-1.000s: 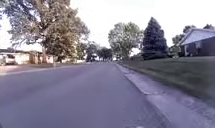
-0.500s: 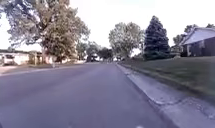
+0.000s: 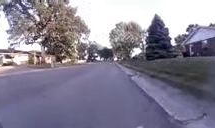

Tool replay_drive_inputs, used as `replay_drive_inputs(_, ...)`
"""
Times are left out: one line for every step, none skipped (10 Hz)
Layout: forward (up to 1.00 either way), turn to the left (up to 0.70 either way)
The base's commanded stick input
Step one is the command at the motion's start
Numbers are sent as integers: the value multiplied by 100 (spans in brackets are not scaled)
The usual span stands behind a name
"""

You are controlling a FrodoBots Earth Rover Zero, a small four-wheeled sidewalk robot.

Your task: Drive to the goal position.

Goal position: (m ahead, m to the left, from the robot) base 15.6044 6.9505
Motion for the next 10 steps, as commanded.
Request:
replay_drive_inputs(100, 0)
replay_drive_inputs(100, 1)
replay_drive_inputs(100, 2)
replay_drive_inputs(100, 8)
replay_drive_inputs(100, 28)
replay_drive_inputs(100, 23)
replay_drive_inputs(100, 0)
replay_drive_inputs(100, 0)
replay_drive_inputs(100, 0)
replay_drive_inputs(100, 0)
